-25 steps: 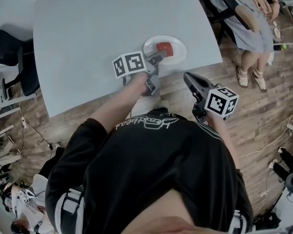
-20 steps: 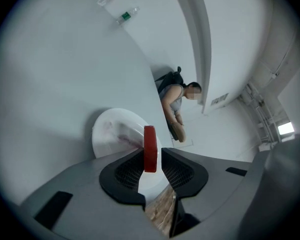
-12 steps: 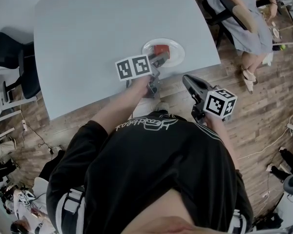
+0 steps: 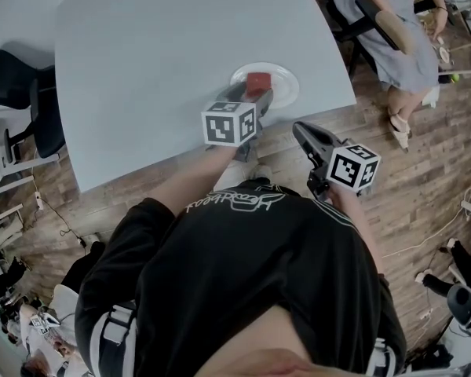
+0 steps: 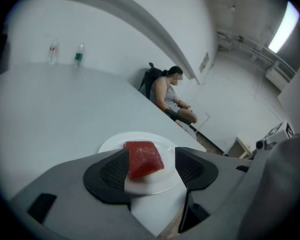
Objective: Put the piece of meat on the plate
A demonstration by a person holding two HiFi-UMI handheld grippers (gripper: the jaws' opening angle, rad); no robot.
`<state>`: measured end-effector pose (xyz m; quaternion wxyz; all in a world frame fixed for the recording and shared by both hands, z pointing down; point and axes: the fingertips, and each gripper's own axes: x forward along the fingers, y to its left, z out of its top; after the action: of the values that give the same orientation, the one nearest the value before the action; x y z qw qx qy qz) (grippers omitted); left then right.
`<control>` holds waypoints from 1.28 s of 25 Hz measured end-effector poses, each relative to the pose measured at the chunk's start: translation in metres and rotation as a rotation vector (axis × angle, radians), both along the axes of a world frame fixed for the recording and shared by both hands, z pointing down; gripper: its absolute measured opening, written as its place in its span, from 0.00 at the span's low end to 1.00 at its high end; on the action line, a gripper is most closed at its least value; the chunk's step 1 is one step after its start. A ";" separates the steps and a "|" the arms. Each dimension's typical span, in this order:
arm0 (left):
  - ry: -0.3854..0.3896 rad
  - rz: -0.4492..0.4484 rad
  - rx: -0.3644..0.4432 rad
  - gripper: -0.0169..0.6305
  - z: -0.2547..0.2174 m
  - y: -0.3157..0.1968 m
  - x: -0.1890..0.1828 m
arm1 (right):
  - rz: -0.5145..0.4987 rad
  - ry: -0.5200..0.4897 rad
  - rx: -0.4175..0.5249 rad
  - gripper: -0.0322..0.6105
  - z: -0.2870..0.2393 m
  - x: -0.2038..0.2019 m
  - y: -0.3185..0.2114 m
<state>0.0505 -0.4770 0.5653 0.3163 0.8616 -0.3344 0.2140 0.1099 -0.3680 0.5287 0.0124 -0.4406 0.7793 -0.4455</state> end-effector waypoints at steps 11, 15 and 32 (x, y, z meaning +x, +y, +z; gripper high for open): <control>0.012 0.108 0.127 0.42 -0.031 0.022 -0.005 | -0.037 0.022 0.031 0.08 -0.005 -0.013 0.001; 0.081 0.097 0.122 0.11 -0.051 0.034 -0.014 | -0.048 0.037 0.064 0.08 -0.014 -0.014 0.001; 0.480 0.153 0.023 0.04 -0.152 0.185 -0.037 | -0.107 0.012 0.289 0.08 -0.104 -0.039 0.084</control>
<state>0.0132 -0.2922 0.4128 0.3596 0.9141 -0.1859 0.0230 0.0710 -0.2844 0.4244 0.0475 -0.3947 0.8577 -0.3260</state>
